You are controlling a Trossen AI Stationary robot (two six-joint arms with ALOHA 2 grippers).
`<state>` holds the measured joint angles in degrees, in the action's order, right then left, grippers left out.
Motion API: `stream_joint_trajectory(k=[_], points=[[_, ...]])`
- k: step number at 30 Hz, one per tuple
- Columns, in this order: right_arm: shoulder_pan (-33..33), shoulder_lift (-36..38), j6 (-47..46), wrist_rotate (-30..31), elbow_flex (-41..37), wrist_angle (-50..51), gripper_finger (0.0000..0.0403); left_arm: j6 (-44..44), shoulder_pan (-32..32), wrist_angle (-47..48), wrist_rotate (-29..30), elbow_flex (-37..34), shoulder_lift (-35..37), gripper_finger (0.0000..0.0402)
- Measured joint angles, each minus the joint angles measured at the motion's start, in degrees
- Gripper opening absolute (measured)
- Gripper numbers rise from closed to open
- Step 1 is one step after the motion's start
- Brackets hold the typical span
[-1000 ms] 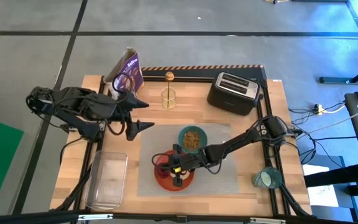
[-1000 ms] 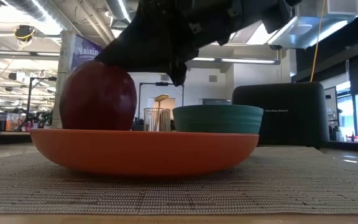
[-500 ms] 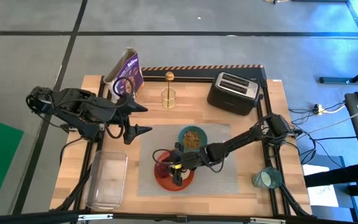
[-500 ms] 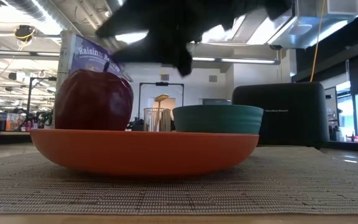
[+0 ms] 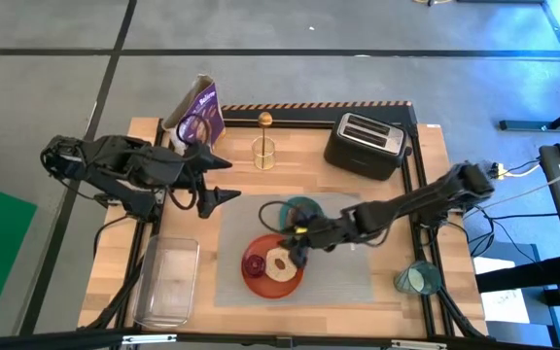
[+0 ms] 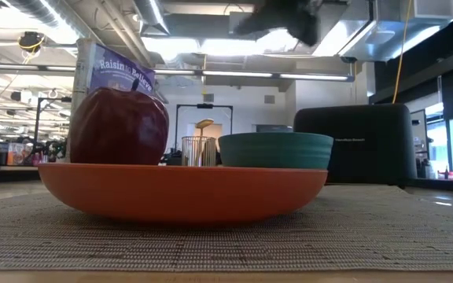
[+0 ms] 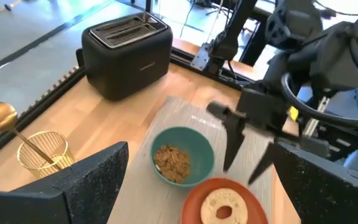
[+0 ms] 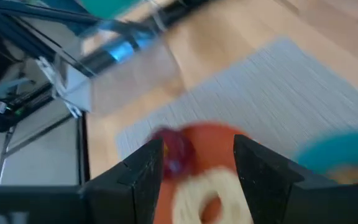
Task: Arrange a breakfast setting
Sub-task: Put the cup of grain rice on the table mat
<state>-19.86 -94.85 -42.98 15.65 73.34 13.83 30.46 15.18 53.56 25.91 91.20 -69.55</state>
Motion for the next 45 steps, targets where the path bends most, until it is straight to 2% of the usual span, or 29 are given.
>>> stream_joint_trajectory(k=[2,7,12,16,19,25,30,37,45], points=[[0.00,2.89,-4.02,-1.52,0.00,6.46,0.0186,-0.80,-0.64,-1.15,0.04,0.00,-0.09,0.0393],[-0.38,10.61,-14.97,-11.01,0.00,20.05,0.0185,-0.99,-2.39,-3.72,-2.38,0.00,-0.21,0.0392],[-4.11,16.20,-19.37,-12.23,3.46,42.34,0.0156,-1.03,-4.32,-4.85,-3.09,-0.02,-1.48,0.0392],[-7.58,16.99,-22.78,-12.34,11.03,65.48,0.0123,-1.05,-5.20,-5.09,-2.95,-0.02,-3.35,0.0392],[-10.03,17.00,-23.45,-13.52,15.65,75.76,0.0107,-2.42,-5.27,-6.45,-3.02,-0.02,-5.74,0.0392],[-14.59,19.55,-23.01,-18.11,16.70,76.21,0.0113,-5.62,-5.31,-13.21,-5.00,-0.02,-10.65,0.0392],[-19.87,22.53,-27.67,-22.01,13.42,76.10,0.0150,-7.07,-5.43,-16.94,-6.08,-0.02,-13.40,0.0392],[-29.67,24.83,-33.07,-26.71,5.96,76.18,0.0200,-6.99,-6.37,-17.29,-5.53,-0.02,-13.43,0.0392],[-36.67,25.39,-38.33,-27.20,0.64,75.65,0.0202,-6.61,-7.05,-17.24,-5.05,-0.02,-13.49,0.0392]])
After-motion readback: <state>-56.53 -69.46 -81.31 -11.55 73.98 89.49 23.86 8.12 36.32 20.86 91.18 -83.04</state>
